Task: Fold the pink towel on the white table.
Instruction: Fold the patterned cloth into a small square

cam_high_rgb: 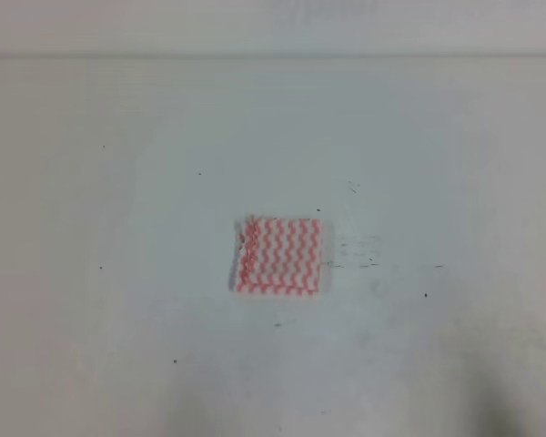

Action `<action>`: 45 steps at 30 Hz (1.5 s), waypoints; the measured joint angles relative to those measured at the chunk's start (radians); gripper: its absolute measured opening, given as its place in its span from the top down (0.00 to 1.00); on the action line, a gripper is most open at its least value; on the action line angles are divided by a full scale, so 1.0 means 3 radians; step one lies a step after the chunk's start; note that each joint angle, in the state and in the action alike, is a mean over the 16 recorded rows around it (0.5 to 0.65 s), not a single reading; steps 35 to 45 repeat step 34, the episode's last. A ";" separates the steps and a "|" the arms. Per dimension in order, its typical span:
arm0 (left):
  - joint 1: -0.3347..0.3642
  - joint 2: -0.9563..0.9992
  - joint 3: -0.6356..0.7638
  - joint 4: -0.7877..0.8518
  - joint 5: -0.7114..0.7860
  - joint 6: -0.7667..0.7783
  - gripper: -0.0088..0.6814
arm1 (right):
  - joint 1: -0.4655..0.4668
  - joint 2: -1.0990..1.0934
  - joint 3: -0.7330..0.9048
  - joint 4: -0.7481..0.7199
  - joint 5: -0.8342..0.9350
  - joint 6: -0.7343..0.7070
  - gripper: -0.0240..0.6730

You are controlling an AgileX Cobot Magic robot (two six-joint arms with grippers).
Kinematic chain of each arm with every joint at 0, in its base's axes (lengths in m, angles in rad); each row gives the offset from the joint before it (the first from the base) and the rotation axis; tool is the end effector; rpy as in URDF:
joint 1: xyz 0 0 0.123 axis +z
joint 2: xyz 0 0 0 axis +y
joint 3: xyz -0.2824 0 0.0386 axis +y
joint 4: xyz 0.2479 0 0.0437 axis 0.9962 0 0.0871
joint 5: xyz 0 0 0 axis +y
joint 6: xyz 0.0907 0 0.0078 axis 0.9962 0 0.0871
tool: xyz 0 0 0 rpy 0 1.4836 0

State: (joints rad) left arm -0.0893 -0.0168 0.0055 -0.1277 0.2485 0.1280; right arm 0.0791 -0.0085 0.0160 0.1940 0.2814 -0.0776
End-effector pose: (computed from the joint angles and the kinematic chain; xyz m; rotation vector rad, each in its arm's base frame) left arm 0.0539 -0.0077 0.1898 0.1035 1.7165 -0.0900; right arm 0.0541 0.0092 0.1831 -0.0125 1.7708 0.1836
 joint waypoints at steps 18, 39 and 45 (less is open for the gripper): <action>0.0001 0.0002 -0.0005 0.0358 0.0280 -0.0427 0.99 | -0.0001 -0.0008 -0.0013 0.0015 0.0006 -0.0001 0.99; 0.0005 0.0003 -0.0005 0.0361 0.0280 -0.0427 0.99 | -0.0002 -0.0013 -0.0029 0.0019 0.0020 -0.0003 0.99; 0.0005 0.0003 -0.0005 0.0361 0.0280 -0.0427 0.99 | -0.0002 -0.0013 -0.0029 0.0019 0.0020 -0.0003 0.99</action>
